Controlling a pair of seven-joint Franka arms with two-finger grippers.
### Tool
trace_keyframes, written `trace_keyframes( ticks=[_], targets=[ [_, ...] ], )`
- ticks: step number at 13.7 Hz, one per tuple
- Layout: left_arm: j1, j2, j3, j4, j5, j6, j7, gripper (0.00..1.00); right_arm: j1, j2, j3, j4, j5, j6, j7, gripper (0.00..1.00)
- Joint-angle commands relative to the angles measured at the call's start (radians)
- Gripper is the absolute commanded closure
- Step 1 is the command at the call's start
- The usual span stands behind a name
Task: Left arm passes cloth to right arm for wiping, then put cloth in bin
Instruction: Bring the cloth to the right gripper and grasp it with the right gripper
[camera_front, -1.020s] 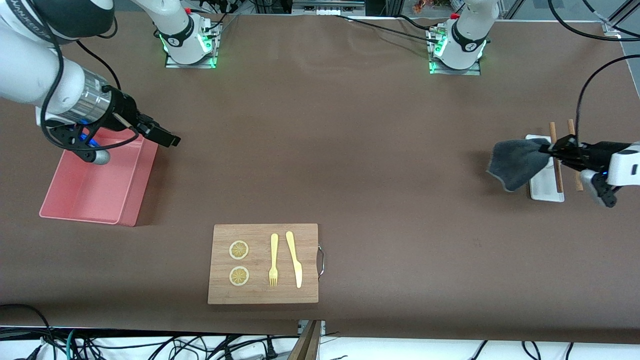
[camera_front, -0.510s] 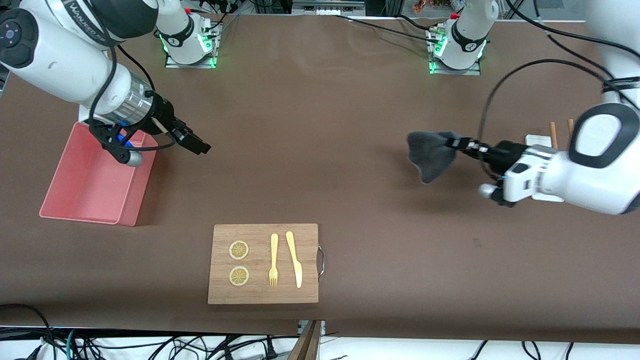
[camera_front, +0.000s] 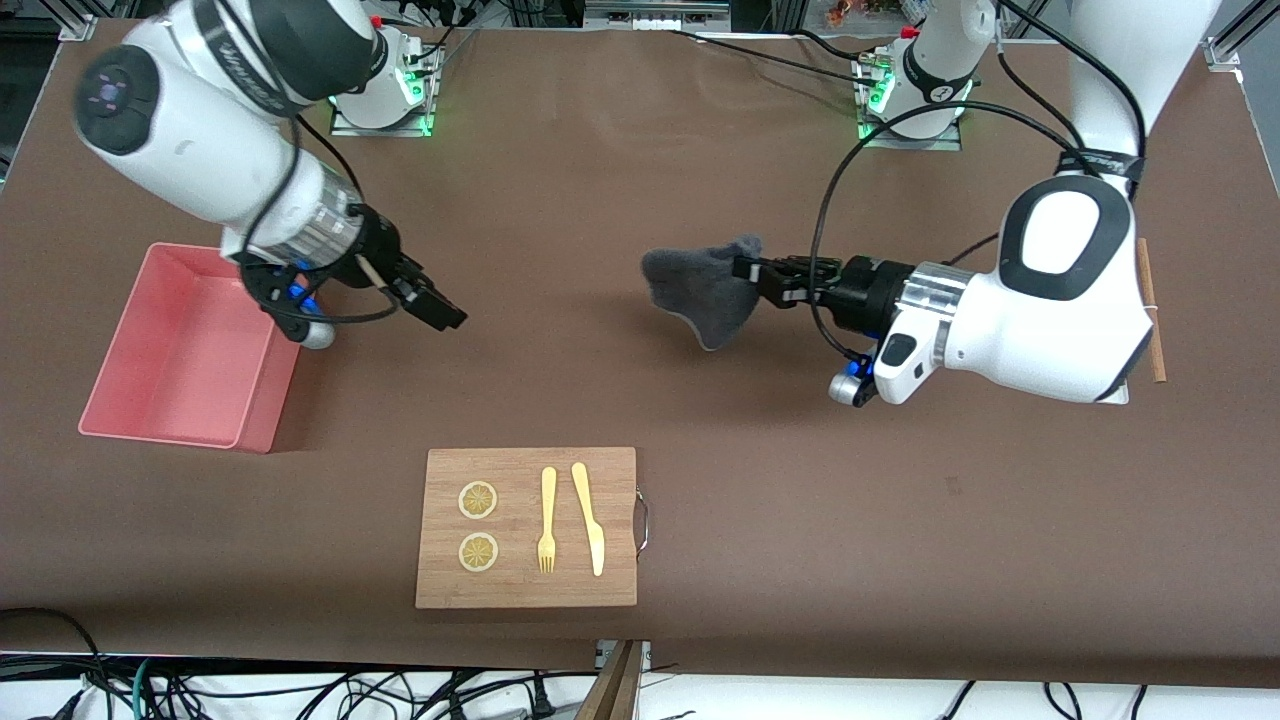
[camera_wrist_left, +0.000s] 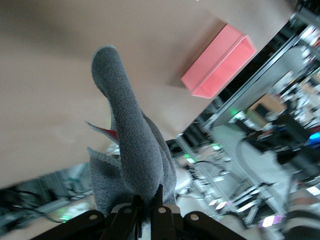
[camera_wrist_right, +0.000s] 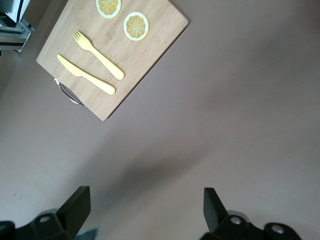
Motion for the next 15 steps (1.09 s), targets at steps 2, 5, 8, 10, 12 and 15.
trace_keyframes(
  ticks=[2,5,8,10,12,15],
  targets=[
    [-0.091,0.024,0.013,0.046,-0.068,0.155,-0.197,1.00,0.060,0.047,-0.006,0.024,0.014,0.066,0.106,0.00],
    [-0.171,0.024,0.016,0.067,-0.067,0.284,-0.300,1.00,0.105,0.067,-0.006,0.024,0.015,0.114,0.201,0.00],
    [-0.177,0.024,0.016,0.067,-0.064,0.300,-0.323,1.00,0.114,0.068,-0.006,0.024,0.046,0.118,0.241,0.00],
    [-0.176,0.023,0.016,0.067,-0.062,0.300,-0.323,1.00,0.114,0.067,-0.007,0.024,0.130,0.117,0.255,0.00],
    [-0.176,0.023,0.016,0.067,-0.062,0.300,-0.322,1.00,0.116,0.067,-0.007,0.024,0.161,0.115,0.287,0.00],
    [-0.170,0.023,0.016,0.067,-0.061,0.299,-0.322,1.00,0.123,0.074,-0.007,0.024,0.163,0.118,0.332,0.01]
  ],
)
